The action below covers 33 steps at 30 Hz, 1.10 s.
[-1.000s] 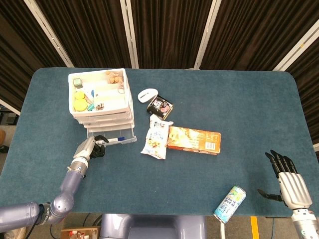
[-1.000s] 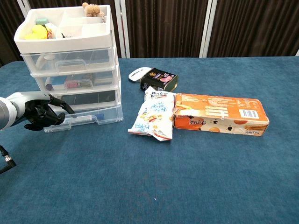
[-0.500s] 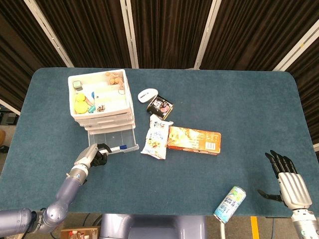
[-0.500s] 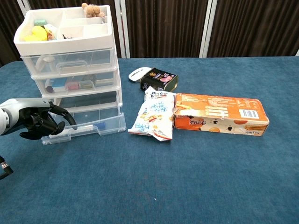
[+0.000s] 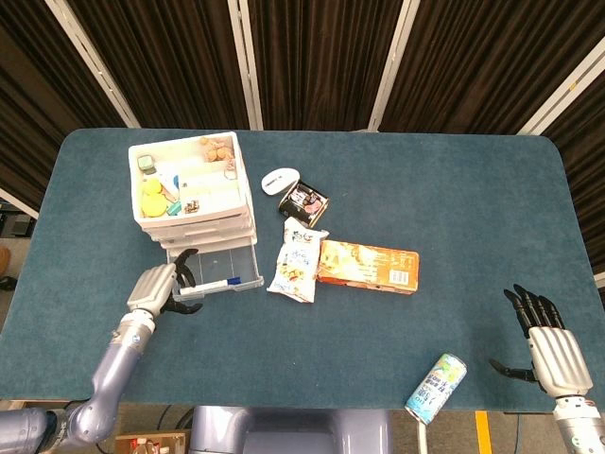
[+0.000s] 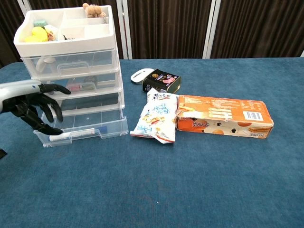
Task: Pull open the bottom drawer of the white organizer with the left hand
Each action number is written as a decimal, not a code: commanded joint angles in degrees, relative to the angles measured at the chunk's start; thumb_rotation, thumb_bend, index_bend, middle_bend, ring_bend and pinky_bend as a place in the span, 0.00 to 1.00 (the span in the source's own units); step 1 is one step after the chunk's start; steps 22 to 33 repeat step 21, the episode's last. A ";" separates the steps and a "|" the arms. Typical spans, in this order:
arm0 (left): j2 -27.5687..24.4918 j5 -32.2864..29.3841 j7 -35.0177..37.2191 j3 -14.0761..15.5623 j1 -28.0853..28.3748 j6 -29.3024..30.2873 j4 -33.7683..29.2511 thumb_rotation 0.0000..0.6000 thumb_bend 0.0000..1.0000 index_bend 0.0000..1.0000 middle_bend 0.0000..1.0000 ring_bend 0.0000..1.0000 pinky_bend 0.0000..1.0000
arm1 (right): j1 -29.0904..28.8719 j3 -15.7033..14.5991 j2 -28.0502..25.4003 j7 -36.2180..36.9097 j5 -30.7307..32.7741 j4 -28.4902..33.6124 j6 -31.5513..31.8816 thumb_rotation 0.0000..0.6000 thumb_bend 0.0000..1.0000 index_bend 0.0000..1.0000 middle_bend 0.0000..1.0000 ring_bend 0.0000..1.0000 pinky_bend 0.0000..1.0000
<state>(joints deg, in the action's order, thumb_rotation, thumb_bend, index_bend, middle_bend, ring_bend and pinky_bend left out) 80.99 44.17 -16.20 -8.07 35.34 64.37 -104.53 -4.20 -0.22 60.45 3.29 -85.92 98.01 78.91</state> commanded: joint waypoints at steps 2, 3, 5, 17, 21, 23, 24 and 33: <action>-3.99 14.16 -1.29 6.11 -4.69 7.53 -0.41 1.00 0.13 0.10 0.27 0.20 0.37 | -0.03 0.16 -0.02 0.10 0.23 -0.10 0.01 1.00 0.10 0.00 0.00 0.00 0.00; -4.96 16.56 -0.95 7.14 -5.73 8.83 -0.61 1.00 0.13 0.10 0.26 0.18 0.36 | -0.03 0.21 -0.01 0.07 0.30 -0.17 0.02 1.00 0.10 0.00 0.00 0.00 0.00; -6.81 21.07 0.11 9.03 -7.89 11.51 -0.38 1.00 0.13 0.10 0.21 0.13 0.31 | -0.01 0.26 0.06 -0.10 0.42 -0.23 0.05 1.00 0.10 0.00 0.00 0.00 0.00; -15.78 35.51 6.49 16.88 -21.35 26.89 8.32 1.00 0.13 0.00 0.00 0.00 0.10 | 0.23 0.88 0.66 -1.53 1.28 -0.69 0.82 1.00 0.10 0.00 0.00 0.00 0.00; -16.74 37.30 8.93 16.67 -24.12 29.73 10.43 1.00 0.13 0.00 0.00 0.00 0.10 | 0.24 1.09 0.75 -1.53 1.51 -0.86 0.93 1.00 0.10 0.00 0.00 0.00 0.00; -16.74 37.30 8.93 16.67 -24.12 29.73 10.43 1.00 0.13 0.00 0.00 0.00 0.10 | 0.24 1.09 0.75 -1.53 1.51 -0.86 0.93 1.00 0.10 0.00 0.00 0.00 0.00; -16.74 37.30 8.93 16.67 -24.12 29.73 10.43 1.00 0.13 0.00 0.00 0.00 0.10 | 0.24 1.09 0.75 -1.53 1.51 -0.86 0.93 1.00 0.10 0.00 0.00 0.00 0.00; -16.74 37.30 8.93 16.67 -24.12 29.73 10.43 1.00 0.13 0.00 0.00 0.00 0.10 | 0.24 1.09 0.75 -1.53 1.51 -0.86 0.93 1.00 0.10 0.00 0.00 0.00 0.00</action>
